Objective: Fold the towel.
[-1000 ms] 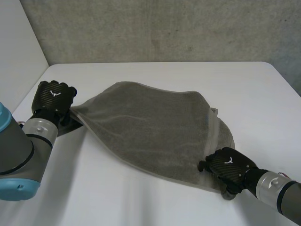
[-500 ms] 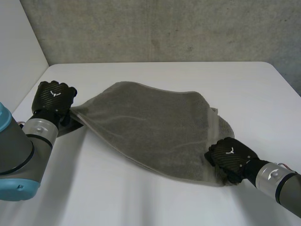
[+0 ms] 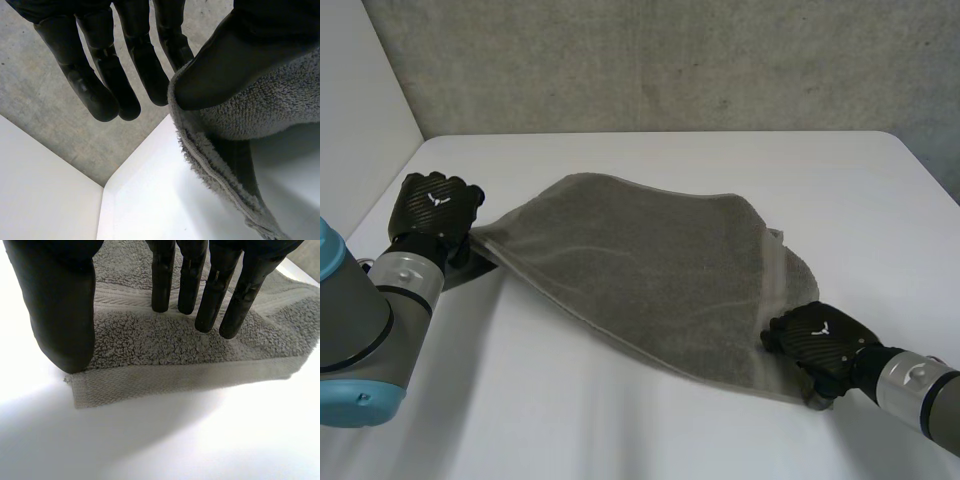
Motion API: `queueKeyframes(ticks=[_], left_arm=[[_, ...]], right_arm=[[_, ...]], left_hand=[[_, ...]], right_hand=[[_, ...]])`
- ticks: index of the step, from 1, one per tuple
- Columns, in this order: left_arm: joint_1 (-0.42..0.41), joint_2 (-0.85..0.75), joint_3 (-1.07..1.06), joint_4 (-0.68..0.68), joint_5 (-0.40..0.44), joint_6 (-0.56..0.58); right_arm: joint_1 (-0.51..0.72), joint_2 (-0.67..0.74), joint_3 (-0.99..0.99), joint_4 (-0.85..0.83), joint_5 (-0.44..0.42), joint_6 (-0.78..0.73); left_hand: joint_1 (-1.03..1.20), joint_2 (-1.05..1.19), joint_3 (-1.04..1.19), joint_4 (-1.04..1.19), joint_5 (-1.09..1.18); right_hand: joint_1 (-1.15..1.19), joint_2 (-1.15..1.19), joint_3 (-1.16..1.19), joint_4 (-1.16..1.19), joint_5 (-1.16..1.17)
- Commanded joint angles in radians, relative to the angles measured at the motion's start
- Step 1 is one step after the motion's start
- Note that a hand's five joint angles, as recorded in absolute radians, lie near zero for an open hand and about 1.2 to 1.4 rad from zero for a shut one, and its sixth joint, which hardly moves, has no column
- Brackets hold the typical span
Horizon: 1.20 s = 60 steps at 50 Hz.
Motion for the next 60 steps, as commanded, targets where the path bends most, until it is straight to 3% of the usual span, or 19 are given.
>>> queueKeyframes(ticks=[1,14,34,60], left_arm=[[0.000,0.000,0.001,0.000,0.000,0.000],[-0.001,0.000,-0.001,0.000,0.000,0.000],[0.000,-0.002,-0.001,0.000,0.000,0.000],[0.002,-0.002,-0.001,0.000,0.001,0.000]], right_arm=[[-0.031,-0.016,0.012,0.011,-0.013,-0.002],[-0.052,-0.058,0.026,0.019,-0.028,-0.002],[-0.081,-0.014,0.032,0.016,-0.051,-0.084],[-0.066,0.023,-0.008,-0.035,-0.047,-0.064]], left_hand=[[-0.061,-0.111,-0.152,-0.124,-0.290],[-0.061,-0.111,-0.152,-0.124,-0.290],[-0.061,-0.111,-0.152,-0.124,-0.290],[-0.061,-0.111,-0.152,-0.124,-0.290]], right_hand=[[-0.048,-0.068,-0.055,-0.053,-0.033],[-0.116,-0.135,-0.123,-0.120,-0.100],[-0.107,-0.126,-0.114,-0.112,-0.091],[0.072,0.053,0.065,0.068,0.088]])
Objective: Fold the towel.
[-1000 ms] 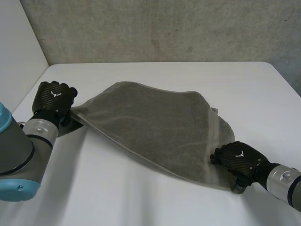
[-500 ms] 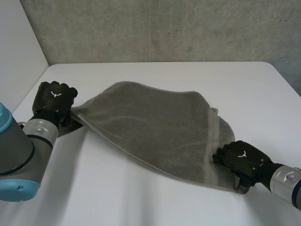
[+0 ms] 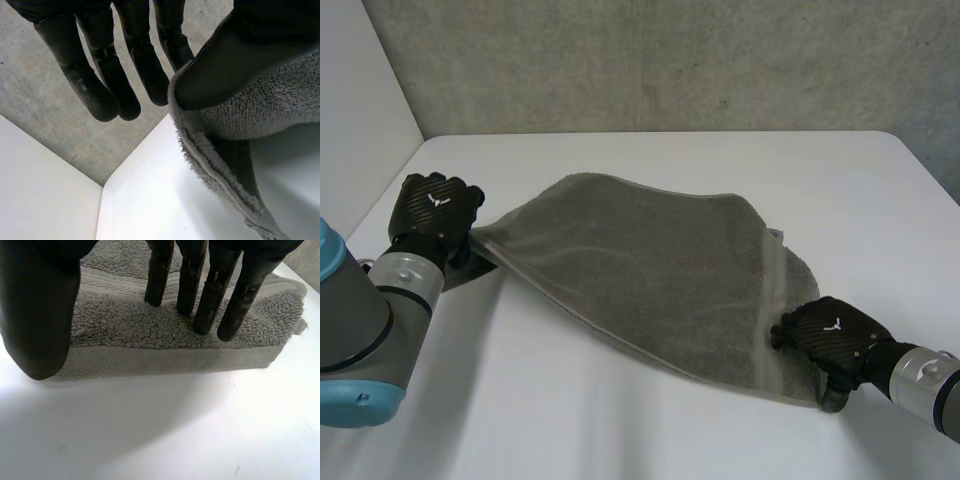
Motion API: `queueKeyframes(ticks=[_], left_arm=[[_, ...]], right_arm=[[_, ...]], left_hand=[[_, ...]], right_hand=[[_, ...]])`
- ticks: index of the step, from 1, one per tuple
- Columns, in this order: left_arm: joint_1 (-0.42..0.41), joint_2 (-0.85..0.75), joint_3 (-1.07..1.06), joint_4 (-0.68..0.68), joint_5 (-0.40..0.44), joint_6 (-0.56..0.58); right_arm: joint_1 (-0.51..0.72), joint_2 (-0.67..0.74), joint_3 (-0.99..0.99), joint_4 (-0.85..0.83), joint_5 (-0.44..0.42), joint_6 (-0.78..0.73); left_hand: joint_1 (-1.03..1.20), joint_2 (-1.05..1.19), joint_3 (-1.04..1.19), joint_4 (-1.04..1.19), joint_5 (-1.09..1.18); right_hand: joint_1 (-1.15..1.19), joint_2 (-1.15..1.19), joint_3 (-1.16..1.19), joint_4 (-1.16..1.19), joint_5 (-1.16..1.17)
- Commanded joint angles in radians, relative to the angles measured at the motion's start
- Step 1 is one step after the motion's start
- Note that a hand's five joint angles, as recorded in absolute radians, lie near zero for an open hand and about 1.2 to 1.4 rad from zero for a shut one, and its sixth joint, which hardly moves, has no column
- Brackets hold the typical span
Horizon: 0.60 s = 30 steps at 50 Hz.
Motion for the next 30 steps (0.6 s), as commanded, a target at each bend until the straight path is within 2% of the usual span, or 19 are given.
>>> queueKeyframes(ticks=[1,26,30], left_arm=[[0.000,0.000,0.000,0.000,0.000,0.000],[0.000,0.000,0.000,0.000,0.000,0.000],[0.000,-0.002,0.000,0.000,0.000,0.000]], right_arm=[[0.007,0.002,-0.010,-0.019,0.002,0.012],[0.070,0.002,-0.036,-0.047,0.009,0.064],[0.084,0.001,-0.044,-0.051,0.010,0.064]], left_hand=[[-0.061,-0.111,-0.152,-0.124,-0.290],[-0.061,-0.111,-0.152,-0.124,-0.290],[-0.061,-0.111,-0.152,-0.124,-0.290]], right_hand=[[0.017,0.032,0.027,0.027,0.058],[0.108,0.123,0.118,0.118,0.149],[0.246,0.261,0.255,0.255,0.286]])
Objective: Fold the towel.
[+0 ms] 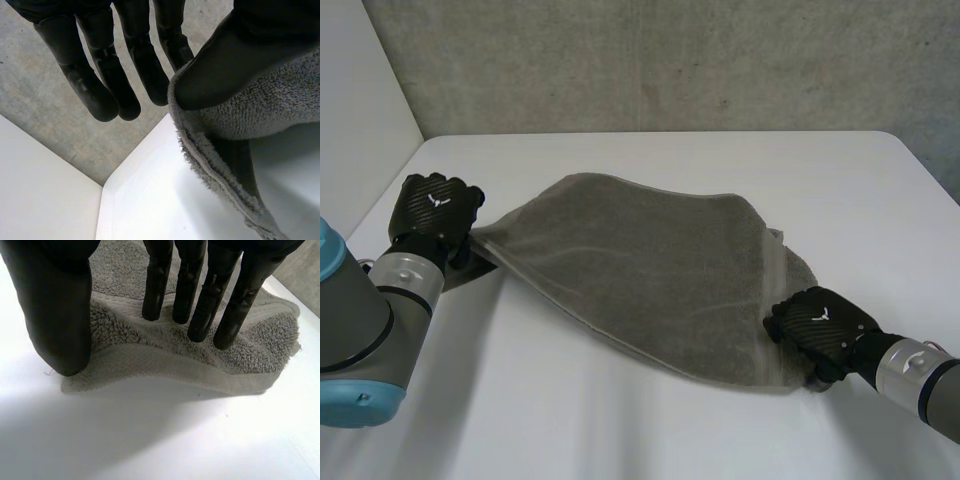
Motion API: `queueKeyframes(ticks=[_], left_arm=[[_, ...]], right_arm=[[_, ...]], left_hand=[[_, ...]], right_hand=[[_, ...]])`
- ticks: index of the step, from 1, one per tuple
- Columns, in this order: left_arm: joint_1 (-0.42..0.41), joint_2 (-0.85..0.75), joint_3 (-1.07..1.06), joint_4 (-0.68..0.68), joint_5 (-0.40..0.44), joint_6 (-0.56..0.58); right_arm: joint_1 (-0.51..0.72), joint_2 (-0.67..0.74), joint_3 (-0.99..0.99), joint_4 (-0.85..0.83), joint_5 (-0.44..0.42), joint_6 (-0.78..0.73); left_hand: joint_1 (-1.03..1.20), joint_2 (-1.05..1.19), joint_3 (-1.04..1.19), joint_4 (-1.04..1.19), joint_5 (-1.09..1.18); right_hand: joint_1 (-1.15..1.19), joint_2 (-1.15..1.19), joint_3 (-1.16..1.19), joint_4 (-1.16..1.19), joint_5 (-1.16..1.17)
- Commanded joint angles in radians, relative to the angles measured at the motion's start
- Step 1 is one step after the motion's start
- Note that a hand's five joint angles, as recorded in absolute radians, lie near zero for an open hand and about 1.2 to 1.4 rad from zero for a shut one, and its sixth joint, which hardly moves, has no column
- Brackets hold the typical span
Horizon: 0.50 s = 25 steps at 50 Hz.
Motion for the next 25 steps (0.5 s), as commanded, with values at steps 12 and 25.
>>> queueKeyframes(ticks=[12,25], left_arm=[[0.003,0.001,0.002,0.000,0.000,0.000],[0.000,0.032,0.015,0.000,-0.006,-0.002]], right_arm=[[0.025,-0.002,-0.029,-0.008,0.003,0.064],[0.028,-0.182,-0.129,0.046,0.057,0.246]], left_hand=[[-0.061,-0.111,-0.152,-0.124,-0.290],[-0.061,-0.111,-0.152,-0.124,-0.290]], right_hand=[[0.697,0.714,0.699,0.701,0.697],[0.754,0.772,0.757,0.758,0.755]])
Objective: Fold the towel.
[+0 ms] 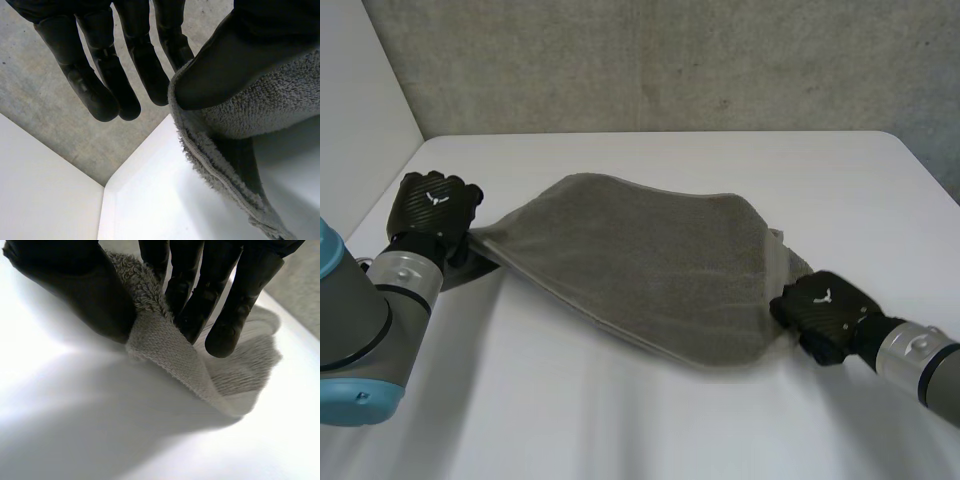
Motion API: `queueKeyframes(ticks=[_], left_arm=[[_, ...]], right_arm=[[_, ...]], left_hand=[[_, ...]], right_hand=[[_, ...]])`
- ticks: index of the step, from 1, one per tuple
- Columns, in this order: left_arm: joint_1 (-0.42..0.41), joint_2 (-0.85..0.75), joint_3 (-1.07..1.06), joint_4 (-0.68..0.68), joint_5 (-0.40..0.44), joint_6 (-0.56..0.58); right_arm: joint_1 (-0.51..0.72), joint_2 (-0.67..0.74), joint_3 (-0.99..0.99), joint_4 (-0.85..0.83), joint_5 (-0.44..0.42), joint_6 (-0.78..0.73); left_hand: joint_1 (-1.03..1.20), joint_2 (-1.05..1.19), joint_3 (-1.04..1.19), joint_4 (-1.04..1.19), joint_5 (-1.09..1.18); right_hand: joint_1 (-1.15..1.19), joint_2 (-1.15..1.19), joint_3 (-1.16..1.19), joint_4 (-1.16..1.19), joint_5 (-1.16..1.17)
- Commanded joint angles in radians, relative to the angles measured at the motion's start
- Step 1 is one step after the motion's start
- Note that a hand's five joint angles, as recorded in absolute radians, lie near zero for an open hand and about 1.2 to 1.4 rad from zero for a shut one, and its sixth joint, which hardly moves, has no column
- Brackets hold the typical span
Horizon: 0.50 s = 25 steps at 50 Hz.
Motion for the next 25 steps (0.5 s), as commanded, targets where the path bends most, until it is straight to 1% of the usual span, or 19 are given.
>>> queueKeyframes(ticks=[1,3,4,5,6,8,9,11,12,13,14,16,18,22,24,25], left_arm=[[-0.003,0.029,0.012,0.000,-0.006,-0.002],[0.000,0.114,0.017,0.005,-0.008,-0.020],[0.000,0.115,0.017,0.005,-0.008,-0.020],[0.000,0.160,0.017,0.006,-0.008,-0.041],[0.000,0.161,0.017,0.006,-0.008,-0.041],[0.000,0.251,0.029,0.009,-0.006,-0.106],[0.000,0.251,0.029,0.009,-0.006,-0.106],[0.011,0.346,0.046,0.005,-0.006,-0.162],[0.011,0.347,0.046,0.005,-0.006,-0.163],[0.014,0.383,0.055,0.000,-0.006,-0.185],[0.014,0.383,0.055,0.000,-0.006,-0.186],[0.013,0.428,0.068,-0.011,-0.005,-0.202],[0.013,0.435,0.074,-0.018,-0.003,-0.202],[0.014,0.425,0.094,-0.049,-0.001,-0.201],[0.009,0.373,0.114,-0.089,0.003,-0.199],[0.009,0.373,0.114,-0.089,0.003,-0.199]], right_arm=[[0.005,-0.151,-0.081,0.045,0.037,0.157],[0.005,-0.238,-0.159,0.065,0.043,0.267],[0.005,-0.238,-0.159,0.065,0.043,0.268],[0.002,-0.290,-0.208,0.075,0.045,0.318],[0.002,-0.291,-0.208,0.076,0.045,0.318],[-0.006,-0.407,-0.310,0.129,0.048,0.407],[-0.006,-0.407,-0.311,0.129,0.048,0.407],[-0.009,-0.451,-0.424,0.230,0.039,0.459],[-0.009,-0.452,-0.424,0.230,0.039,0.460],[-0.012,-0.450,-0.479,0.281,0.037,0.469],[-0.012,-0.450,-0.480,0.281,0.037,0.469],[-0.038,-0.442,-0.571,0.364,0.043,0.464],[-0.052,-0.433,-0.604,0.388,0.045,0.460],[-0.061,-0.386,-0.656,0.430,0.048,0.435],[-0.055,-0.314,-0.700,0.454,0.054,0.398],[-0.055,-0.314,-0.701,0.454,0.054,0.398]], left_hand=[[-0.061,-0.111,-0.152,-0.124,-0.290],[-0.061,-0.111,-0.152,-0.124,-0.290],[-0.061,-0.111,-0.152,-0.124,-0.290],[-0.061,-0.111,-0.152,-0.124,-0.290],[-0.061,-0.111,-0.152,-0.124,-0.290],[-0.061,-0.111,-0.152,-0.124,-0.290],[-0.061,-0.111,-0.152,-0.124,-0.290],[-0.061,-0.111,-0.152,-0.124,-0.290],[-0.061,-0.111,-0.152,-0.124,-0.290],[-0.061,-0.111,-0.152,-0.124,-0.290],[-0.061,-0.111,-0.152,-0.124,-0.290],[-0.061,-0.111,-0.152,-0.124,-0.290],[-0.061,-0.111,-0.152,-0.124,-0.290],[-0.061,-0.111,-0.152,-0.124,-0.290],[-0.061,-0.111,-0.152,-0.124,-0.290],[-0.061,-0.111,-0.152,-0.124,-0.290]], right_hand=[[0.077,0.088,0.093,0.058,0.076],[0.077,0.088,0.093,0.058,0.076],[0.077,0.088,0.093,0.058,0.076],[0.077,0.088,0.093,0.058,0.076],[0.077,0.088,0.093,0.058,0.076],[0.077,0.088,0.093,0.058,0.076],[0.077,0.088,0.093,0.058,0.076],[0.077,0.088,0.093,0.058,0.076],[0.077,0.088,0.093,0.058,0.076],[0.077,0.088,0.093,0.058,0.076],[0.077,0.088,0.093,0.058,0.076],[0.077,0.088,0.093,0.058,0.076],[0.077,0.088,0.093,0.058,0.076],[0.077,0.088,0.093,0.058,0.076],[0.077,0.088,0.093,0.058,0.076],[0.077,0.088,0.093,0.058,0.076]])
